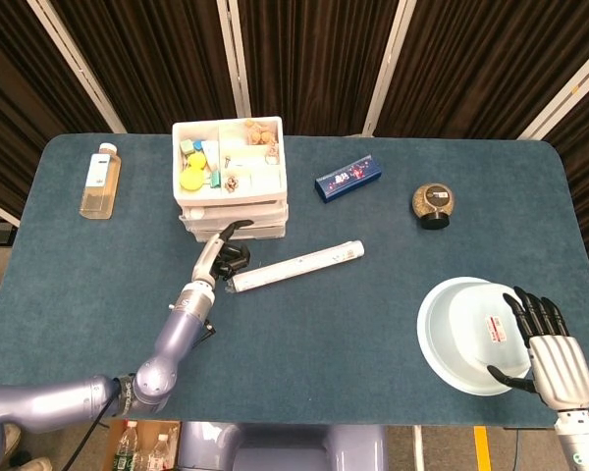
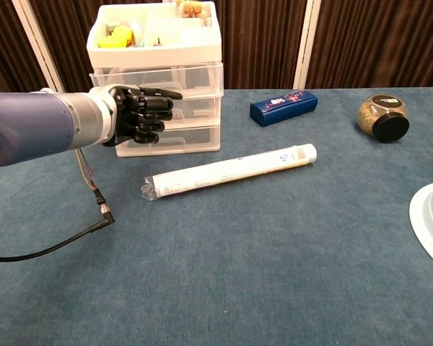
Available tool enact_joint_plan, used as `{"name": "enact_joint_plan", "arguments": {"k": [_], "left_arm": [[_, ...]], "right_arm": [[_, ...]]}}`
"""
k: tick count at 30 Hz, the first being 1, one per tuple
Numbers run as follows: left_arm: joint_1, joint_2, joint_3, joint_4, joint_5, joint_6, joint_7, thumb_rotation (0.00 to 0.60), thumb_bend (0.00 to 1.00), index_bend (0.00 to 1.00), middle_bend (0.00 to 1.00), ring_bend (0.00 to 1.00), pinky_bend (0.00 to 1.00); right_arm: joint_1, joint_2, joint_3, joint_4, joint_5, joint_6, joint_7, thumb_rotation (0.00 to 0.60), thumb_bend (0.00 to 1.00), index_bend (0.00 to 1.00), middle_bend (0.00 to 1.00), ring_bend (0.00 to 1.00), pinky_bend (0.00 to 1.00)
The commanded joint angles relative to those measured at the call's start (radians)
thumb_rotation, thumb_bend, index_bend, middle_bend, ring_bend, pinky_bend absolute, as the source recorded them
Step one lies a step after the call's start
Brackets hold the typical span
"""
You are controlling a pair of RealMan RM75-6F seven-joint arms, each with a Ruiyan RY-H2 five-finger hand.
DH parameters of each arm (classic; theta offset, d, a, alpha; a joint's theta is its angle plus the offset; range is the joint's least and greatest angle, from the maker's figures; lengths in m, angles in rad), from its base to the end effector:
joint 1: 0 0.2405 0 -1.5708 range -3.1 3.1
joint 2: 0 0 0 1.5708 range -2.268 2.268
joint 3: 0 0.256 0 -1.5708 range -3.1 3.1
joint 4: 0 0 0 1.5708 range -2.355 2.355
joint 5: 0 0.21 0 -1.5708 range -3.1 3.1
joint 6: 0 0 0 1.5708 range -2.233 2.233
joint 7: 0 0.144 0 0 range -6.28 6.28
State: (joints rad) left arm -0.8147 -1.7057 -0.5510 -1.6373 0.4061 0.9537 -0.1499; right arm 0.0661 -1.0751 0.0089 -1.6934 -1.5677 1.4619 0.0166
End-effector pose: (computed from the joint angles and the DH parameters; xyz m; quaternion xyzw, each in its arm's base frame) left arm -0.0697 0.3603 -0.0349 -0.3089 -0.7959 -0.4833 0.1937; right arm -0.2970 -0.1651 0.1534 0.6131 -0.4127 0.3915 0.5482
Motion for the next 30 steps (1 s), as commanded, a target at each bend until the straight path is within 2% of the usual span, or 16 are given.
{"name": "enact_joint_plan", "arguments": {"k": [1,9,12,15,18,23,27,30], "left_arm": [[0.018,0.009,0.014,-0.024,0.017,0.000,-0.008,0.600,0.74,0.21,0.98,0.95,0.96],[0.059,0.025,0.035,-0.060,0.050,0.009,-0.036,0.600,0.74,0.21,0.98,0.95,0.96],[0.081,0.038,0.044,-0.076,0.072,0.013,-0.048,0.600,0.73,0.18,0.98,0.95,0.96],[0.114,0.075,0.072,-0.120,0.100,-0.006,-0.054,0.600,0.72,0.12,0.98,0.95,0.96],[0.141,0.145,0.120,-0.177,0.147,-0.052,-0.030,0.600,0.71,0.09,0.98,0.95,0.96],[0.162,0.240,0.195,-0.249,0.287,-0.056,0.061,0.600,0.70,0.09,0.98,0.94,0.96],[0.166,0.270,0.241,-0.287,0.431,0.064,0.199,0.600,0.70,0.11,0.98,0.94,0.96],[0.145,0.273,0.250,-0.303,0.472,0.168,0.350,0.600,0.70,0.12,0.98,0.94,0.96]], "right_arm": [[0.000,0.000,0.000,0.000,0.001,0.000,-0.002,0.600,0.11,0.00,0.00,0.00,0.00],[-0.001,-0.001,0.000,-0.001,0.001,0.001,-0.005,0.600,0.11,0.00,0.00,0.00,0.00],[-0.001,-0.001,0.000,-0.001,0.002,0.001,-0.004,0.600,0.11,0.00,0.00,0.00,0.00],[-0.001,-0.001,0.001,-0.001,0.002,0.001,-0.003,0.600,0.11,0.00,0.00,0.00,0.00],[-0.001,-0.002,0.001,0.000,0.001,0.001,-0.004,0.600,0.11,0.00,0.00,0.00,0.00],[-0.001,-0.003,-0.001,-0.001,-0.001,0.001,-0.009,0.600,0.11,0.00,0.00,0.00,0.00],[-0.001,-0.005,0.000,-0.001,0.003,-0.001,-0.014,0.600,0.11,0.00,0.00,0.00,0.00],[-0.001,-0.004,0.000,-0.004,0.007,-0.004,-0.013,0.600,0.11,0.00,0.00,0.00,0.00]]}}
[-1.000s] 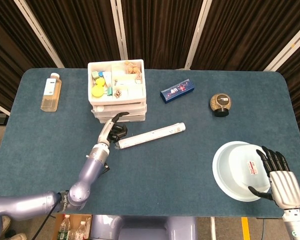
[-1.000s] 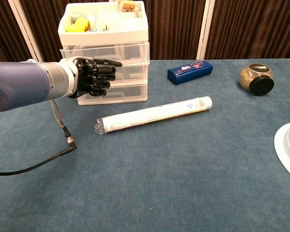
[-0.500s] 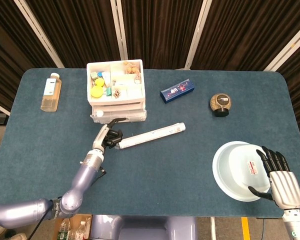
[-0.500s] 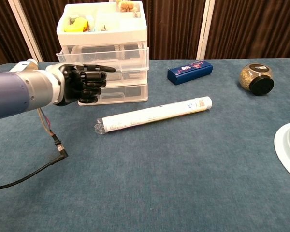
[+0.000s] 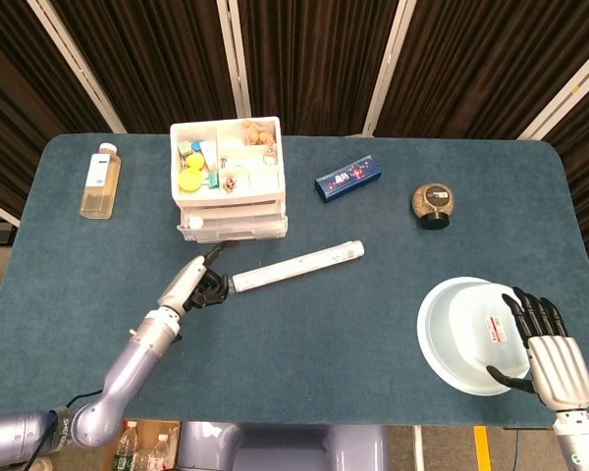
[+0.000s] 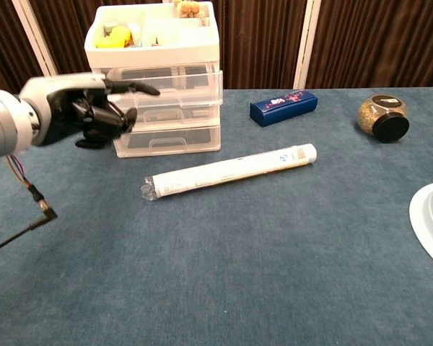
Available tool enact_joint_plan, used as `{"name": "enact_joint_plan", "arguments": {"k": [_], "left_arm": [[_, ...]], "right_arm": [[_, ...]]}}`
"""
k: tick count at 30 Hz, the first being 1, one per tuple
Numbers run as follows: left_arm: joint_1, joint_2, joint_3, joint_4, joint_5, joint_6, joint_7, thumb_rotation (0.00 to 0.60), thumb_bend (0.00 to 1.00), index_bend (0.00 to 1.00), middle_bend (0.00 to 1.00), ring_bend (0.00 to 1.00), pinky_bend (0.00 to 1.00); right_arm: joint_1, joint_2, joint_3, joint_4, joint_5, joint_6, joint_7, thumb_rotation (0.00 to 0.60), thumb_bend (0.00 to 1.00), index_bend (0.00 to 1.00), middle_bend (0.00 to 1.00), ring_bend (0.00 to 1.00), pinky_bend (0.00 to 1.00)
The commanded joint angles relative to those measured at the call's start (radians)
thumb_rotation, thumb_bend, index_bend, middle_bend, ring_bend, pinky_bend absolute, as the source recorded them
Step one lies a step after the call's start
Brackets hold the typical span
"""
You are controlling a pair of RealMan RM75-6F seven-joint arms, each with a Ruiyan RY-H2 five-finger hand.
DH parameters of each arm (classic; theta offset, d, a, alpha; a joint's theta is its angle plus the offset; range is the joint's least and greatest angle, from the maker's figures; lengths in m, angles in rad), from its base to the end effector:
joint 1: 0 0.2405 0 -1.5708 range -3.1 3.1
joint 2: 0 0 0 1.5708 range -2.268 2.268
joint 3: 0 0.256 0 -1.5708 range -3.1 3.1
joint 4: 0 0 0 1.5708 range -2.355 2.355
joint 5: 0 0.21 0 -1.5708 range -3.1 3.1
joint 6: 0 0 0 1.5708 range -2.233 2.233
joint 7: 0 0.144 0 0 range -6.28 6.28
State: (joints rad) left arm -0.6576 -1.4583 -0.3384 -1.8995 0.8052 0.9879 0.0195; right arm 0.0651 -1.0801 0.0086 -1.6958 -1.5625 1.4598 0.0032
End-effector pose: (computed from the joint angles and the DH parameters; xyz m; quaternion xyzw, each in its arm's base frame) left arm -0.1016 0.3079 0.0144 -0.5255 -0.6599 -0.4720 0.2560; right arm -0.2970 -0.1647 0.1516 0.6132 -0.4128 0.3881 0.5504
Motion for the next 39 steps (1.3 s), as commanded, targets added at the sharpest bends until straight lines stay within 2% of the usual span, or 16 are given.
{"name": "enact_joint_plan", "arguments": {"k": [1,5,11,17,26,30,34,39], "left_arm": [[-0.020,0.026,0.037,-0.045,0.072,0.152,0.216,0.600,0.70,0.12,0.98,0.94,0.96],[-0.065,0.026,0.003,-0.075,0.013,0.215,0.356,0.600,0.70,0.15,0.99,0.95,0.96],[-0.160,0.038,-0.069,-0.071,-0.244,0.251,0.532,0.600,0.71,0.20,1.00,0.96,0.97],[-0.234,0.026,-0.094,-0.032,-0.379,0.293,0.640,0.600,0.71,0.19,1.00,0.96,0.97],[-0.289,0.015,-0.122,0.027,-0.557,0.275,0.682,0.600,0.71,0.22,1.00,0.96,0.97],[-0.299,0.017,-0.120,0.027,-0.588,0.262,0.684,0.600,0.71,0.24,1.00,0.96,0.97],[-0.302,0.027,-0.125,0.005,-0.632,0.235,0.670,0.600,0.72,0.31,1.00,0.97,0.98],[-0.302,0.048,-0.112,-0.035,-0.616,0.224,0.655,0.600,0.72,0.36,1.00,0.97,0.98]], "right_arm": [[0.000,0.001,0.000,-0.001,0.002,-0.002,0.000,0.600,0.11,0.00,0.00,0.00,0.00],[0.000,0.000,0.000,-0.001,0.001,-0.001,-0.002,0.600,0.11,0.00,0.00,0.00,0.00],[0.000,0.002,0.001,-0.002,0.004,-0.002,0.004,0.600,0.11,0.00,0.00,0.00,0.00],[0.001,0.003,0.000,-0.002,0.005,-0.005,0.007,0.600,0.11,0.00,0.00,0.00,0.00],[0.001,0.005,0.000,-0.003,0.007,-0.008,0.011,0.600,0.11,0.00,0.00,0.00,0.00],[0.001,0.005,0.001,-0.002,0.007,-0.007,0.011,0.600,0.11,0.00,0.00,0.00,0.00],[0.001,0.006,0.001,-0.003,0.006,-0.006,0.013,0.600,0.11,0.00,0.00,0.00,0.00],[0.001,0.007,0.002,-0.004,0.008,-0.006,0.017,0.600,0.11,0.00,0.00,0.00,0.00]]}}
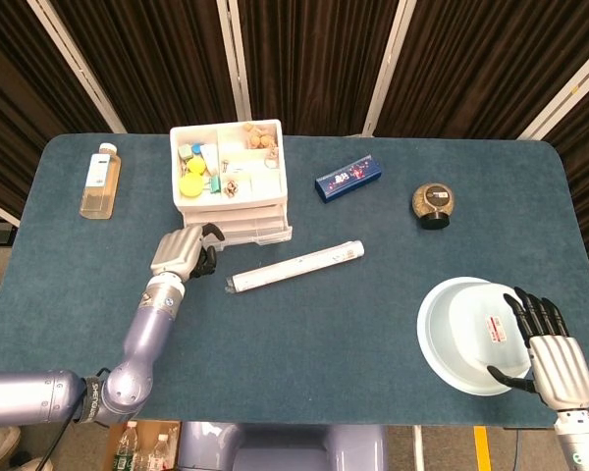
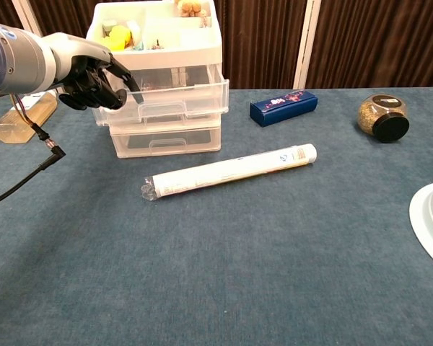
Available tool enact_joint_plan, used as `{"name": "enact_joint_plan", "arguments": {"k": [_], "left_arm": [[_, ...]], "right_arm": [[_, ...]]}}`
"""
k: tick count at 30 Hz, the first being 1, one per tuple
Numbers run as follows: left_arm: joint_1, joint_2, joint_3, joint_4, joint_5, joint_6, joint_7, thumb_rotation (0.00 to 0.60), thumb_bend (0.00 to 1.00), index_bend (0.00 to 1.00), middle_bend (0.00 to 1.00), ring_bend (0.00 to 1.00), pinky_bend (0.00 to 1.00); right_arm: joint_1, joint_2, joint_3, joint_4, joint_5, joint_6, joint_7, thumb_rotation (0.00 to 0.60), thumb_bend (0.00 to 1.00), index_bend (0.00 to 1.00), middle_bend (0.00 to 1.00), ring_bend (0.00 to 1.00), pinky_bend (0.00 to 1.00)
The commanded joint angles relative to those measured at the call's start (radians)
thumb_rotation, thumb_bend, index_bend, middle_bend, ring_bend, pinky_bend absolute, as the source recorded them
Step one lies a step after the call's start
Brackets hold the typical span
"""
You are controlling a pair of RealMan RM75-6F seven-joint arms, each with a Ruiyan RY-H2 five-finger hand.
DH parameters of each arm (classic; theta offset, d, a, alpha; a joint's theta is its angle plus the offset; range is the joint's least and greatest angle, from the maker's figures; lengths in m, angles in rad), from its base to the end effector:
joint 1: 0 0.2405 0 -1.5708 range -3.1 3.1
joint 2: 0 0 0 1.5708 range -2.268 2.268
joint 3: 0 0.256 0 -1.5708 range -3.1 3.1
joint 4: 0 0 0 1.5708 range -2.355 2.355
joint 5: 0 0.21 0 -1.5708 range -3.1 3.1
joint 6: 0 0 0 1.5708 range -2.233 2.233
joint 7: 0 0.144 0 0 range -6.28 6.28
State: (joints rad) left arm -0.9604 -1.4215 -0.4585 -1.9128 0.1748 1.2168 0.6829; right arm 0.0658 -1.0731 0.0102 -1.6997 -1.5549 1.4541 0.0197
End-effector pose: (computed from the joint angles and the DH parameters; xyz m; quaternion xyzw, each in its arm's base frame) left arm -0.0657 0.3542 0.0378 -0.5977 -0.5772 -0.3317 0.4468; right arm -0.2979 -0.1652 0.1533 0.6091 -0.4196 0.3894 0.5490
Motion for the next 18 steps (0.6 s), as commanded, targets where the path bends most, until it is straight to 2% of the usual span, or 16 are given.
{"name": "enact_joint_plan", "arguments": {"k": [1,13,15,16,17,18], "left_arm": [[0.004,0.017,0.012,-0.036,0.022,-0.005,-0.013,0.600,0.72,0.36,1.00,0.97,0.98],[0.053,0.088,0.086,-0.172,0.122,-0.007,-0.079,0.600,0.72,0.36,1.00,0.97,0.98],[0.060,0.094,0.096,-0.184,0.137,-0.008,-0.089,0.600,0.72,0.30,1.00,0.97,0.98],[0.064,0.098,0.102,-0.189,0.148,-0.007,-0.095,0.600,0.69,0.22,0.99,0.96,0.98],[0.067,0.100,0.109,-0.191,0.159,-0.005,-0.100,0.600,0.66,0.17,0.98,0.95,0.97],[0.071,0.101,0.117,-0.190,0.176,0.003,-0.102,0.600,0.57,0.09,0.95,0.91,0.96]], "right_arm": [[0.000,0.000,0.000,0.001,0.000,0.000,0.001,0.600,0.11,0.00,0.00,0.00,0.00],[-0.001,-0.002,0.001,0.000,0.001,0.001,-0.005,0.600,0.11,0.00,0.00,0.00,0.00],[0.000,-0.002,0.001,-0.001,0.002,0.000,-0.006,0.600,0.11,0.00,0.00,0.00,0.00],[0.000,-0.002,0.001,-0.001,0.002,0.000,-0.006,0.600,0.11,0.00,0.00,0.00,0.00],[0.000,-0.002,0.001,-0.001,0.002,0.000,-0.006,0.600,0.11,0.00,0.00,0.00,0.00],[-0.001,-0.002,0.001,-0.001,0.002,0.000,-0.006,0.600,0.11,0.00,0.00,0.00,0.00]]}}
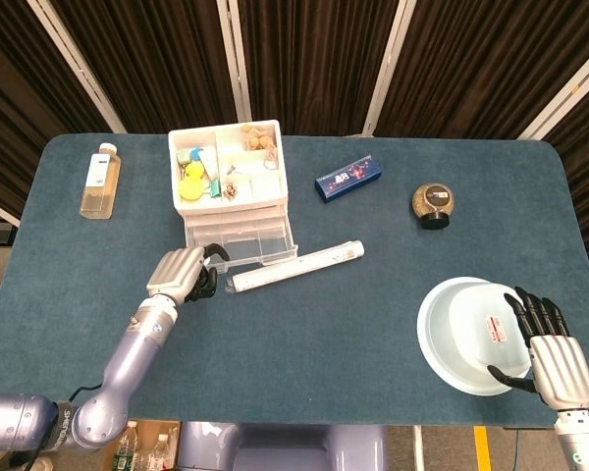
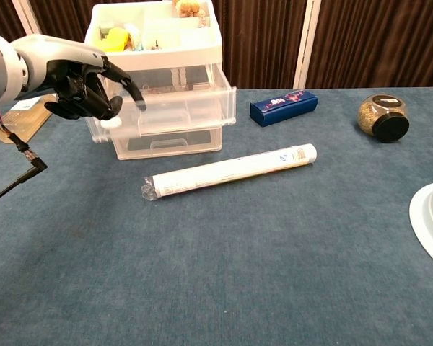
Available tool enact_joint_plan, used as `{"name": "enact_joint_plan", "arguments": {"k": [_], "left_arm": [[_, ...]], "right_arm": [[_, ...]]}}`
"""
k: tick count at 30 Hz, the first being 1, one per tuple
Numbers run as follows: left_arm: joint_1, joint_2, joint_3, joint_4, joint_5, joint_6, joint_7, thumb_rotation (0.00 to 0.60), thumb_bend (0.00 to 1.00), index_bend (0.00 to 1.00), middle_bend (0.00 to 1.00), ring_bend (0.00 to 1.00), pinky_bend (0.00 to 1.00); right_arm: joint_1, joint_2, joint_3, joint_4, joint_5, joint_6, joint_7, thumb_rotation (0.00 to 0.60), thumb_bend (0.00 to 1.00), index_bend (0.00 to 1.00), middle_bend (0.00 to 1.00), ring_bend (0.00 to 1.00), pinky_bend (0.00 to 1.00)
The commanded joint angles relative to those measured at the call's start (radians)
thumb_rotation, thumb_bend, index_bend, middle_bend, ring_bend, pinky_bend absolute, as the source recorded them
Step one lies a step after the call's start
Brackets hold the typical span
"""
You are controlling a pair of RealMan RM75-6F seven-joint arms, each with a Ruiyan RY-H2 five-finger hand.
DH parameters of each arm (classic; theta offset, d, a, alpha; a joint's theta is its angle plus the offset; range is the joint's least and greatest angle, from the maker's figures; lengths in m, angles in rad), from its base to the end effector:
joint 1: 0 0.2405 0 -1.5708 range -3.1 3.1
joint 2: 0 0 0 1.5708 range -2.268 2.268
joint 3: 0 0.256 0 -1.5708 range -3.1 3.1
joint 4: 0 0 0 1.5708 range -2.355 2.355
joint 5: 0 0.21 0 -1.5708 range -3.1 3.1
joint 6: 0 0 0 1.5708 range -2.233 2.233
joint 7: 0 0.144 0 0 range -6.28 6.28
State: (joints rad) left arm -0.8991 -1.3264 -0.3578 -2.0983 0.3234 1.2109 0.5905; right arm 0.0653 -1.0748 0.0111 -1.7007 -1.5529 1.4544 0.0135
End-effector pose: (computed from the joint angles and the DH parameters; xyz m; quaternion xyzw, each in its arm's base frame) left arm -0.0698 0.3152 0.0488 -0.6298 -0.5681 -0.3449 0.4020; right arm -0.2978 -0.1653 0.1530 0.6090 -0.4187 0.3884 0.5504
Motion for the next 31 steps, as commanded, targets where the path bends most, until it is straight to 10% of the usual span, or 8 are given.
{"name": "enact_joint_plan", "arguments": {"k": [1,5,11,17,23,31], "left_arm": [[0.012,0.005,0.026,0.000,0.051,0.019,-0.009,0.600,0.49,0.06,0.91,0.88,0.94],[0.026,-0.009,0.082,0.036,0.170,0.085,0.019,0.600,0.11,0.00,0.57,0.60,0.76],[0.079,0.011,0.146,0.014,0.298,0.159,0.013,0.600,0.00,0.00,0.20,0.18,0.39],[0.247,0.091,0.332,-0.042,0.633,0.297,-0.063,0.600,0.00,0.01,0.10,0.04,0.22],[0.461,0.145,0.552,0.124,1.002,0.451,-0.223,0.600,0.01,0.01,0.04,0.00,0.13],[0.645,0.185,0.638,0.319,1.125,0.551,-0.390,0.600,0.01,0.00,0.00,0.00,0.09]], "right_arm": [[0.000,0.000,0.000,0.000,0.000,0.000,0.000,0.600,0.11,0.00,0.00,0.00,0.00],[-0.001,0.000,0.000,0.000,0.000,0.001,0.001,0.600,0.11,0.00,0.00,0.00,0.00],[0.000,0.000,0.002,0.004,0.003,0.000,0.002,0.600,0.11,0.00,0.00,0.00,0.00],[0.000,-0.005,0.003,0.011,-0.001,0.005,-0.014,0.600,0.11,0.00,0.00,0.00,0.00],[0.000,-0.014,0.008,0.016,0.006,0.006,-0.039,0.600,0.11,0.00,0.00,0.00,0.00],[-0.003,-0.029,0.012,0.015,0.020,0.010,-0.076,0.600,0.11,0.00,0.00,0.00,0.00]]}}
